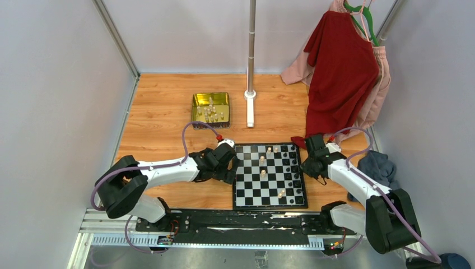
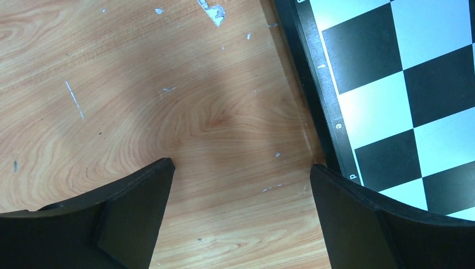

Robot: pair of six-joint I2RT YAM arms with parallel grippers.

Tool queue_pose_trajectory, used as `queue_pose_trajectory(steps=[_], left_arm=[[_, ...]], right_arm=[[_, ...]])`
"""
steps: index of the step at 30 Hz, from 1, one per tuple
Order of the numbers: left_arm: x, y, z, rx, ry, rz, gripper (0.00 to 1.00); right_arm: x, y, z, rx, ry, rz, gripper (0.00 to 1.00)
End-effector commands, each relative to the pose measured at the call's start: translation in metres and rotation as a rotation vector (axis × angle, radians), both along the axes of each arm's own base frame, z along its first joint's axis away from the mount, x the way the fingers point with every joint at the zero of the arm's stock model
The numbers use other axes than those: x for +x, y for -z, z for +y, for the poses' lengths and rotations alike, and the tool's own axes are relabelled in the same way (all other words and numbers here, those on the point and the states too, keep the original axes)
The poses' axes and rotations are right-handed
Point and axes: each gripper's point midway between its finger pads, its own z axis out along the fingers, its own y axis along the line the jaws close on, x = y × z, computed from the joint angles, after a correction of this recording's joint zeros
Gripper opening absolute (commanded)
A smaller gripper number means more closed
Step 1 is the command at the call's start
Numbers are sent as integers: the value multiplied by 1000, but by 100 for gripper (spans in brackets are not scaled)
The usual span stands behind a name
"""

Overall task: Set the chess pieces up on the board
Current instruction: Move the chessboard to the center of the board.

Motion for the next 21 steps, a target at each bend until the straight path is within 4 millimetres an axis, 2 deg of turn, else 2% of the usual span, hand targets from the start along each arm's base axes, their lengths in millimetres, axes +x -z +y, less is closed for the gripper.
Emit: queue_pose_trajectory(steps=[1,12,21], left_arm=[[3,2,1,15,-35,-7,100],[18,-11,16,77,-121,-86,100],[30,-20,28,143,-166,-149,100]], right_arm=[[-16,7,20,35,-51,86,0],[-5,4,48,16,-130,97,0],[0,4,59,15,-158,95,0]])
